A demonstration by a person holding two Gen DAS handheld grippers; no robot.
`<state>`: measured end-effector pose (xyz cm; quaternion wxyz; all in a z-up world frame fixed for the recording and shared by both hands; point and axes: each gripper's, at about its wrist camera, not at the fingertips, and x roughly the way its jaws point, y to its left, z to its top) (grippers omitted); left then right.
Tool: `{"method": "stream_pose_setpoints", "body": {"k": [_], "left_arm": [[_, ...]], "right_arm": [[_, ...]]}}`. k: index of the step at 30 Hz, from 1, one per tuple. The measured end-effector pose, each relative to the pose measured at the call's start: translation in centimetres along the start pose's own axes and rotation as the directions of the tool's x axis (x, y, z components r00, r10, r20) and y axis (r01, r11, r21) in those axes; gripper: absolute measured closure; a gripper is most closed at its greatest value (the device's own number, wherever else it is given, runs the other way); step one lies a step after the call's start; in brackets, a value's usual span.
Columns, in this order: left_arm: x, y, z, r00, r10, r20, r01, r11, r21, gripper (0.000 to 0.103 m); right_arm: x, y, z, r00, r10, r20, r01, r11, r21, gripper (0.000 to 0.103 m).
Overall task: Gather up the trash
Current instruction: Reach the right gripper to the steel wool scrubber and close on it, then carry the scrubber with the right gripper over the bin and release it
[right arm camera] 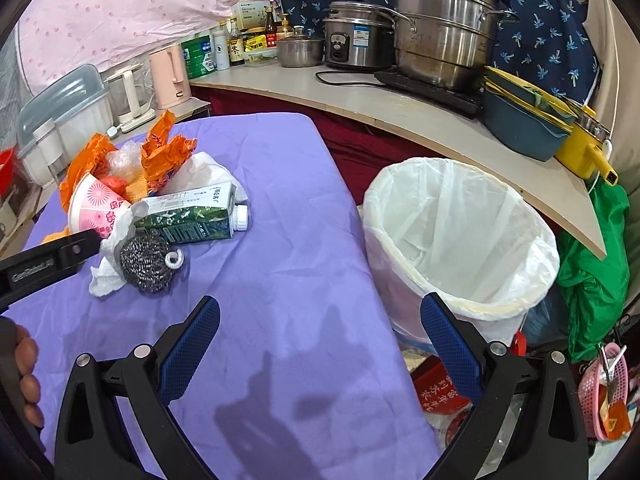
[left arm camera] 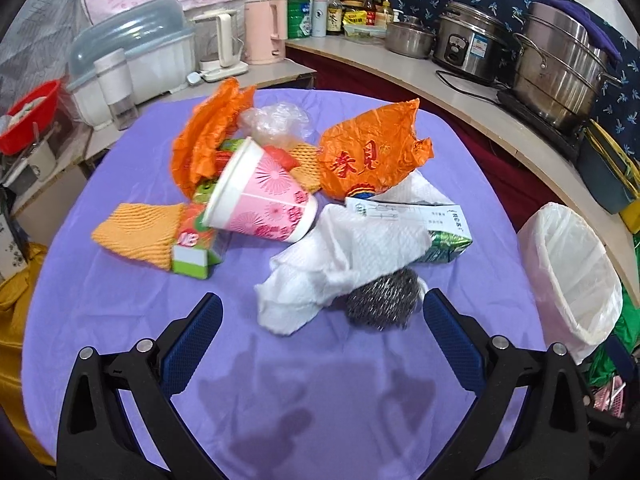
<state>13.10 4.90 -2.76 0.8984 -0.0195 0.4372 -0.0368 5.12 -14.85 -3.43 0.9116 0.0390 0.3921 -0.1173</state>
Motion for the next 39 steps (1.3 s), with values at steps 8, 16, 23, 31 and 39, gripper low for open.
{"method": "stream_pose_setpoints", "body": {"k": [8,16,23,31,39], "left_arm": [[4.9,-0.8,2.0,0.997,-0.058,-0.058,0.059,0.998,0.006,0.018],[6.4,0.9,2.4,0.986,-0.124,-0.109,0.121,0.992,-0.032,0.089],[3.8,3.4,2.0,0.988,-0.139,-0.068,0.136,0.989,-0.05,0.093],[1.7,5.5,0.6,0.988,-0.136,-0.069,0.132,0.989,-0.071,0.093],[1.8,7.5,-0.8,0.989,-0.114,-0.097,0.104,0.989,-0.102,0.092]], "right_arm": [[2.2,1.9,0.9,1.0,0.005,-0.022,-0.005,1.0,-0.009,0.007],[3.5,4.4,1.2,0.998,0.051,-0.037,-0.052,0.998,-0.04,0.008],[3.7,7.9,1.4,0.988,0.151,-0.044,-0.154,0.984,-0.085,0.014],[5.1,11.9,1.6,0.973,0.223,-0.053,-0.228,0.967,-0.115,0.017],[7.2,14.8,1.7,0.969,0.236,-0.076,-0.245,0.958,-0.147,0.027]]}}
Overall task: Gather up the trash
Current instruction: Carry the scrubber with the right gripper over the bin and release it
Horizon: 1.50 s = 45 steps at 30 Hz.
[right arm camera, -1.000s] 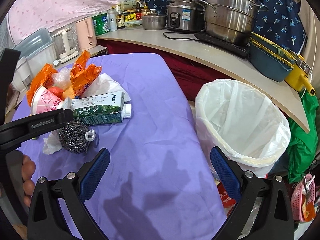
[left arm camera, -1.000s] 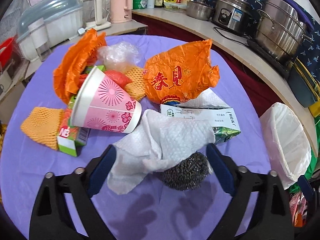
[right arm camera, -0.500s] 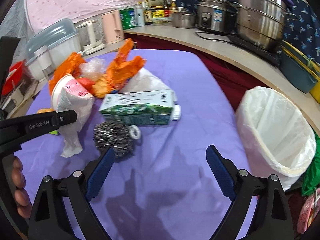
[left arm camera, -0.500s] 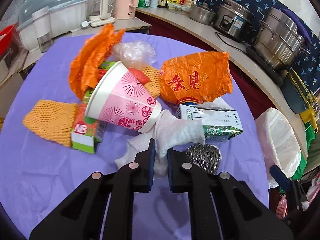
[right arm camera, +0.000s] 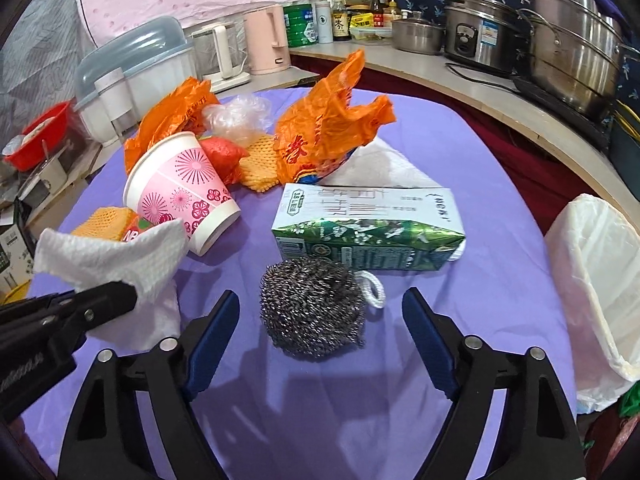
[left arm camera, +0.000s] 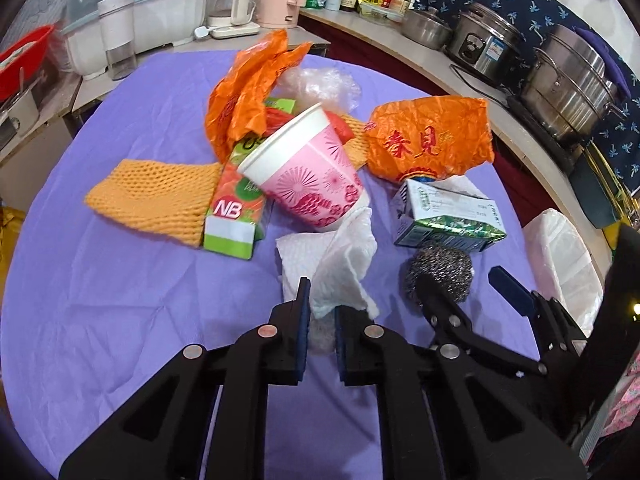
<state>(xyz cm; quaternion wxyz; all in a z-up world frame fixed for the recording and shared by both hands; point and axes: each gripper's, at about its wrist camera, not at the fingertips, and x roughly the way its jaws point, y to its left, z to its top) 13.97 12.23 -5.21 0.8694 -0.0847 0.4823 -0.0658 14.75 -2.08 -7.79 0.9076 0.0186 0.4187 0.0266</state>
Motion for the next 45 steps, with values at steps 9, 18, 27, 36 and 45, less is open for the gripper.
{"method": "stream_pose_setpoints", "body": {"k": [9,18,27,36,45], "left_arm": [[-0.5,0.6,-0.7,1.0,0.008,-0.006,-0.008,1.0,-0.01,0.093],[-3.1,-2.4,-1.2,0.999,-0.023,0.035,0.022,0.999,0.041,0.093],[-4.9,-8.5,-2.1,0.996,-0.076,0.056,0.066,0.986,0.152,0.093],[-5.6,-17.0,-2.3,0.986,-0.153,0.07,0.127,0.949,0.287,0.093],[-5.0,-26.9,-1.4,0.957,-0.283,0.058,0.237,0.882,0.407,0.093]], "right_arm": [[-0.7,-0.7,-0.5,0.999,0.038,0.011,-0.039,0.999,0.026,0.063],[-5.1,-3.3,-1.4,0.997,0.033,0.068,-0.037,0.997,0.061,0.063],[-11.0,-8.2,-2.4,0.986,-0.033,0.161,0.012,0.992,0.128,0.063],[-14.3,-15.4,-3.9,0.972,-0.134,0.195,0.086,0.967,0.239,0.063],[-15.2,-24.1,-5.3,0.946,-0.27,0.179,0.19,0.909,0.37,0.063]]}}
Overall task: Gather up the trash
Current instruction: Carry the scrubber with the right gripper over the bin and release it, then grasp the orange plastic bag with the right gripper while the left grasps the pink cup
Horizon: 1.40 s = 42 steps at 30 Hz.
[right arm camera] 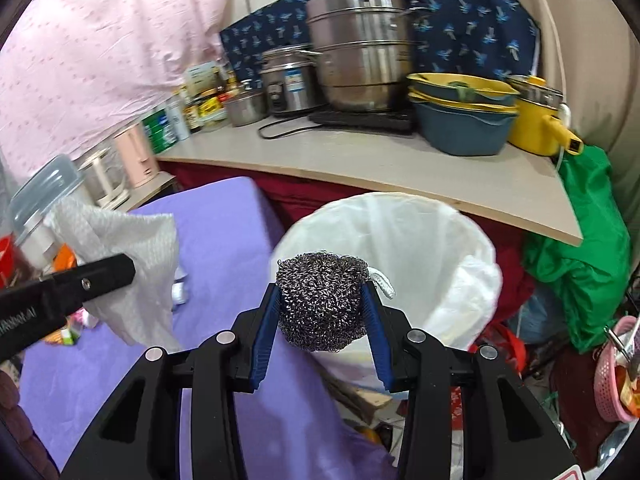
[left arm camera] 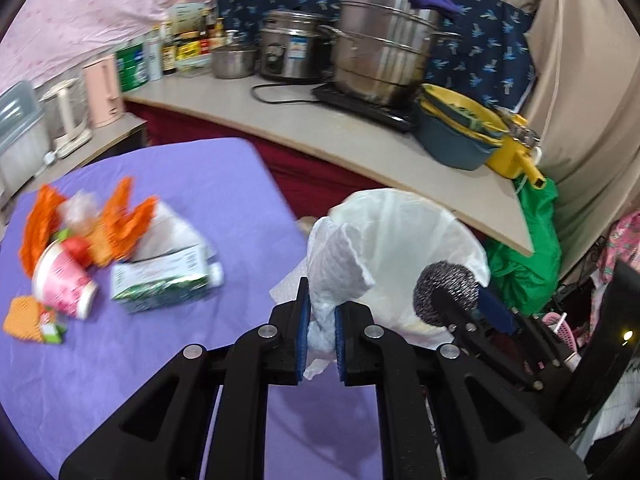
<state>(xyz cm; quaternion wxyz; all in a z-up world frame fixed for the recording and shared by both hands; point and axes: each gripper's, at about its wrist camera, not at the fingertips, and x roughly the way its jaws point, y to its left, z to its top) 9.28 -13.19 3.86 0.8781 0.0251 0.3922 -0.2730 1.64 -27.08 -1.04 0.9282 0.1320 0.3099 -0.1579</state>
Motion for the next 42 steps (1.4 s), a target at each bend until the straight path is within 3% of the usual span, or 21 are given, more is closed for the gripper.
{"method": "stream_pose_setpoints", "body": {"k": [6,21,23,25,31,42], "left_arm": [[3.5,-4.0,2.3,0.998,-0.057,-0.01,0.058,0.997,0.047,0.092],[12.5,-6.3,2.9,0.99,-0.048,-0.131,0.059,0.996,0.074,0.092],[13.1,-6.4,3.0,0.99,-0.035,-0.14,0.046,0.996,0.073,0.081],[13.2,-6.2,3.0,0.991,-0.026,-0.135,0.035,0.998,0.058,0.062],[12.2,-5.3,3.4,0.996,0.005,-0.09,-0.001,0.999,0.045,0.044],[8.8,-2.7,3.7,0.999,0.02,-0.036,-0.019,1.0,0.004,0.04]], "right_arm": [[1.9,-3.9,1.2,0.999,-0.051,-0.006,0.052,0.998,0.043,0.063],[7.5,-7.7,1.9,0.994,-0.092,-0.054,0.096,0.991,0.089,0.06],[7.8,-7.9,2.1,0.994,-0.098,-0.053,0.102,0.99,0.1,0.058],[7.8,-7.9,2.4,0.993,-0.104,-0.047,0.109,0.989,0.101,0.057],[6.9,-7.1,3.0,0.993,-0.114,-0.012,0.115,0.99,0.088,0.049],[4.2,-3.8,3.8,0.996,-0.081,0.033,0.08,0.996,0.051,0.046]]}}
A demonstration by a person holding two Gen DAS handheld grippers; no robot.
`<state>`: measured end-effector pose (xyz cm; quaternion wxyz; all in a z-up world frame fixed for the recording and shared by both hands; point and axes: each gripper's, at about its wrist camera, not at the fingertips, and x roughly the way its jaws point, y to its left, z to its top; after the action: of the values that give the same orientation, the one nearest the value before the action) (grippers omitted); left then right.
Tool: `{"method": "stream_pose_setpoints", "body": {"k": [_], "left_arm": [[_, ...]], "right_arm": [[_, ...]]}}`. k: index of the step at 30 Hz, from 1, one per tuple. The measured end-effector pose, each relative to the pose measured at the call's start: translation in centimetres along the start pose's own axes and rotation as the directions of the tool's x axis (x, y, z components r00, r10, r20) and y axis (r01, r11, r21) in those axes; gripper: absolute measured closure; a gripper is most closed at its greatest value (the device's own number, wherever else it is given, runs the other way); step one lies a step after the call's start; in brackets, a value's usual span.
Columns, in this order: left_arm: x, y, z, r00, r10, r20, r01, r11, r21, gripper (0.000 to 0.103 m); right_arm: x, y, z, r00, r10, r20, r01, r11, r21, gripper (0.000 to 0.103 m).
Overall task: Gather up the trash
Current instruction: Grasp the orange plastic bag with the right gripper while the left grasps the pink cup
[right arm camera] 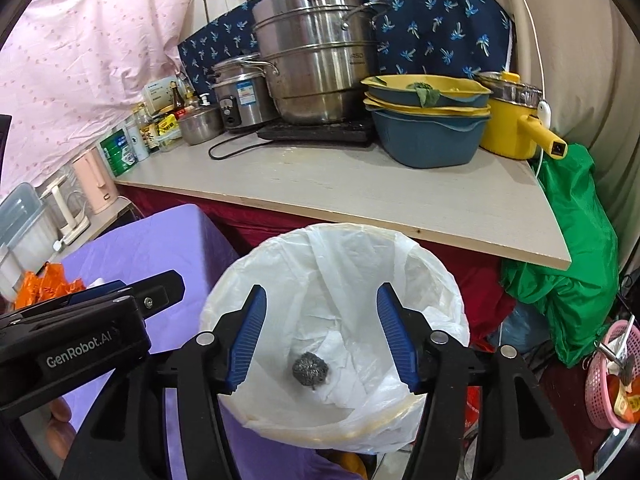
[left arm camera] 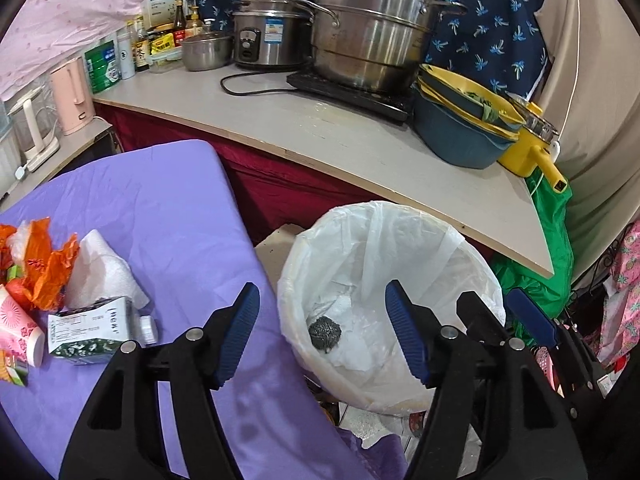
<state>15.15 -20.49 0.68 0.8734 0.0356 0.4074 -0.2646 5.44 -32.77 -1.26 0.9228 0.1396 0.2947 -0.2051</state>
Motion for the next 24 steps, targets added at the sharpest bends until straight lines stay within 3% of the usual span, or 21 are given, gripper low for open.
{"method": "stream_pose_setpoints", "body": {"k": [6,13,24], "left_arm": [[-2.5,2.6,-0.7,0.999,0.025,0.031,-0.024,0.999,-0.039,0.039],[-5.7,7.1,-2.0,0.992,0.112,0.06,-0.107,0.991,-0.075,0.039],[-9.7,16.7,-5.8,0.966,0.256,0.032,-0.246,0.952,-0.184,0.029]], "right_arm": [[-1.8,2.7,-0.2,0.999,0.031,0.014,-0.03,0.999,-0.03,0.043],[-3.2,7.0,-1.2,0.997,0.081,0.008,-0.08,0.994,-0.071,0.043],[-3.6,14.7,-3.8,0.983,0.173,-0.055,-0.18,0.974,-0.141,0.043]]}}
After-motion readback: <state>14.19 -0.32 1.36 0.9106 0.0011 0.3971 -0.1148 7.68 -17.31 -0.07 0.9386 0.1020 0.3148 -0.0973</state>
